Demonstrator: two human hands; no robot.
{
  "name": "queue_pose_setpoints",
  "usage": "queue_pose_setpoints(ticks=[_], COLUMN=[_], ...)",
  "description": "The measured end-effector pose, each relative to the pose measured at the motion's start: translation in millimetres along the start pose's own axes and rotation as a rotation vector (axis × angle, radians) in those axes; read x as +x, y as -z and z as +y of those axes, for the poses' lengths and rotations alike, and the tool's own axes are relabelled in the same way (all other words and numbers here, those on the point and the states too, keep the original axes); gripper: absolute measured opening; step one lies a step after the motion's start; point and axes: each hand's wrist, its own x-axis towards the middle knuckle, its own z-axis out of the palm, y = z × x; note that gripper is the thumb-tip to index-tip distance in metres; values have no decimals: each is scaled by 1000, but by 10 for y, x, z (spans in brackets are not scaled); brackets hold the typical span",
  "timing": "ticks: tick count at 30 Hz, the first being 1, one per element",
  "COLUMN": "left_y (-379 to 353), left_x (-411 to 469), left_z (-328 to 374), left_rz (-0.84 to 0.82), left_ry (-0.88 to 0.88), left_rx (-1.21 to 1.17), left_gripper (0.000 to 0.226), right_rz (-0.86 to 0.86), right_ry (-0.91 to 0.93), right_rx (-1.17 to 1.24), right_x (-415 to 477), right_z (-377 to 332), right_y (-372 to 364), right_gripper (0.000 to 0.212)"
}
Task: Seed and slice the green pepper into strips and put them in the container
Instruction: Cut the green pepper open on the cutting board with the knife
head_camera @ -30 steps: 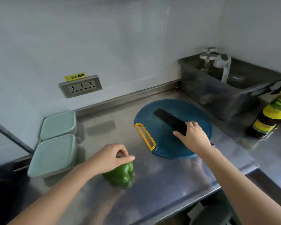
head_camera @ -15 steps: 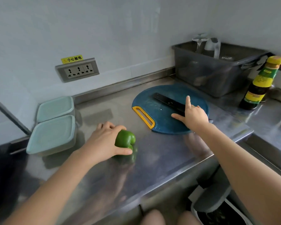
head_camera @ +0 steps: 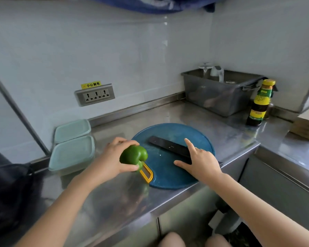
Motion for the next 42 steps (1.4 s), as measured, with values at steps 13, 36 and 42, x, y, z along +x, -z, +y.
queue_pose_setpoints(ticks=[13, 36, 42], left_y=[-348, -883, -942], left_x=[35, -167, -127], left_z=[286, 329, 455], left_rz=[-172, 211, 343], left_ry=[-256, -70, 20], left_rx=[-13, -114, -144], left_gripper=[60, 92, 75], right_rz=[-105, -59, -146], right_ry=[303, 294, 297], right_rx=[-205, 308, 281], right_x=[140, -236, -217], right_z=[96, -142, -127], right_y=[122, 375, 307], right_gripper=[35, 22, 21])
